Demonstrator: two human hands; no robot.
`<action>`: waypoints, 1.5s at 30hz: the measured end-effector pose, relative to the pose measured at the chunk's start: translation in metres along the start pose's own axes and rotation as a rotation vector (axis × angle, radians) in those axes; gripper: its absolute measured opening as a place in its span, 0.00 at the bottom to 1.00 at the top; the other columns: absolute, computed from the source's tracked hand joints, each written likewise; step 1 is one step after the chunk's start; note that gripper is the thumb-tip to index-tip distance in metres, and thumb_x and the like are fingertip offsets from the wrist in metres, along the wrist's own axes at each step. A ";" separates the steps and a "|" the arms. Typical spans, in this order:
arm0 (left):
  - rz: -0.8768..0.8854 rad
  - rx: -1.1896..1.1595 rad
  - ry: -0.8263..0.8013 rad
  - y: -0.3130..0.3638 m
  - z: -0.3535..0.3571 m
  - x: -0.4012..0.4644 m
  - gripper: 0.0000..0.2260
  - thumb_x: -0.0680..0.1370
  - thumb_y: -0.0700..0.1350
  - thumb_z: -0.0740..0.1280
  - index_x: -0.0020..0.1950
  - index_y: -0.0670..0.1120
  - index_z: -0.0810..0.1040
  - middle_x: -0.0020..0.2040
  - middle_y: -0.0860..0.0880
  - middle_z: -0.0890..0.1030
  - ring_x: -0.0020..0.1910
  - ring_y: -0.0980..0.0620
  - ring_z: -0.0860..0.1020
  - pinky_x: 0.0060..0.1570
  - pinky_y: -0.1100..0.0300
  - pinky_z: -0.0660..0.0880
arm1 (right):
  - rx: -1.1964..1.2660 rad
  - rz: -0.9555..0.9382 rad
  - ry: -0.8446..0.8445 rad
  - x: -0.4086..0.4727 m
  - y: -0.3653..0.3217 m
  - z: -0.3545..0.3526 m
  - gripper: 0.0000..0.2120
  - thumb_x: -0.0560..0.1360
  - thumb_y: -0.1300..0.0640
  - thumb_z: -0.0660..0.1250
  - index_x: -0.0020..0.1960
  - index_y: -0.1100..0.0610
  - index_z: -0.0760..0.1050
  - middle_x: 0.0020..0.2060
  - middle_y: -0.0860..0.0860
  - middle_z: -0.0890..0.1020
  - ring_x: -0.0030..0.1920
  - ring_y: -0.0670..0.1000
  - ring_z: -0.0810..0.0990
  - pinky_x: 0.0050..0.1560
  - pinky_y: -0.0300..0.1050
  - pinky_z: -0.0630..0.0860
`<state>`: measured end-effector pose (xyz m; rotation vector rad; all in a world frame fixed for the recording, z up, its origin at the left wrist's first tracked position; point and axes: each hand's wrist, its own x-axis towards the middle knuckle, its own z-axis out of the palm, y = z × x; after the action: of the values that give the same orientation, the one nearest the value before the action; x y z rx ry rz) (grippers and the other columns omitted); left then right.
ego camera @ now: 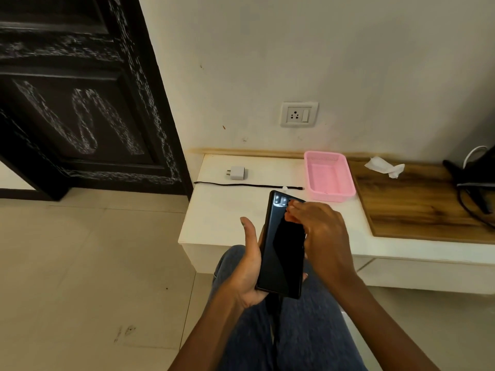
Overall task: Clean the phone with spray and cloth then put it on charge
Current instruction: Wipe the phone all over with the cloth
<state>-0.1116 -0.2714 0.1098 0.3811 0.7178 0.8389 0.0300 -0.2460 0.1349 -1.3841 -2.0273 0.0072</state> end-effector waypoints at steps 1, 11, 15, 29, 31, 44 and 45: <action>0.003 0.012 -0.003 -0.001 0.003 0.000 0.39 0.62 0.77 0.50 0.57 0.55 0.83 0.58 0.43 0.83 0.57 0.44 0.81 0.50 0.51 0.80 | 0.003 0.037 0.003 0.005 0.001 -0.001 0.17 0.64 0.71 0.75 0.52 0.62 0.82 0.50 0.57 0.84 0.51 0.59 0.81 0.50 0.58 0.78; 0.000 0.048 -0.020 -0.007 0.003 -0.001 0.41 0.57 0.77 0.57 0.58 0.54 0.82 0.57 0.44 0.83 0.57 0.47 0.81 0.48 0.55 0.80 | 0.027 -0.092 0.002 0.007 -0.020 0.006 0.14 0.65 0.70 0.70 0.49 0.61 0.83 0.49 0.55 0.84 0.50 0.57 0.82 0.50 0.52 0.77; -0.012 0.082 -0.001 -0.006 0.004 0.002 0.45 0.55 0.78 0.58 0.66 0.55 0.74 0.58 0.45 0.83 0.57 0.47 0.81 0.47 0.55 0.80 | 0.020 -0.024 0.012 0.017 -0.013 0.004 0.15 0.64 0.71 0.74 0.50 0.62 0.82 0.49 0.57 0.84 0.50 0.59 0.82 0.49 0.54 0.77; -0.016 0.081 -0.007 -0.004 0.000 0.003 0.41 0.55 0.79 0.57 0.59 0.57 0.81 0.58 0.46 0.83 0.57 0.48 0.81 0.49 0.55 0.80 | 0.025 -0.085 0.024 0.005 -0.016 0.008 0.14 0.66 0.67 0.71 0.51 0.62 0.82 0.51 0.55 0.84 0.50 0.57 0.81 0.49 0.50 0.76; -0.006 0.047 -0.004 -0.004 -0.003 0.002 0.39 0.55 0.79 0.59 0.54 0.58 0.84 0.59 0.45 0.83 0.59 0.48 0.80 0.54 0.54 0.79 | 0.021 -0.120 -0.023 -0.009 -0.020 0.010 0.15 0.66 0.67 0.71 0.53 0.61 0.81 0.52 0.54 0.83 0.51 0.56 0.81 0.50 0.48 0.76; -0.012 -0.035 0.020 -0.008 -0.009 0.003 0.39 0.58 0.79 0.56 0.55 0.55 0.84 0.57 0.43 0.83 0.56 0.45 0.82 0.46 0.53 0.81 | 0.047 -0.041 -0.046 -0.009 -0.022 0.016 0.22 0.63 0.74 0.74 0.55 0.62 0.80 0.56 0.56 0.81 0.54 0.57 0.80 0.52 0.52 0.77; -0.006 -0.049 0.040 -0.009 -0.013 0.003 0.39 0.59 0.79 0.56 0.54 0.54 0.84 0.57 0.43 0.83 0.56 0.45 0.81 0.48 0.52 0.80 | 0.052 -0.039 -0.067 -0.018 -0.027 0.019 0.24 0.62 0.75 0.74 0.56 0.62 0.80 0.57 0.55 0.81 0.55 0.56 0.79 0.53 0.51 0.77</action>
<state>-0.1142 -0.2741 0.0943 0.3191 0.7344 0.8585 0.0018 -0.2663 0.1209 -1.3279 -2.0943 0.0893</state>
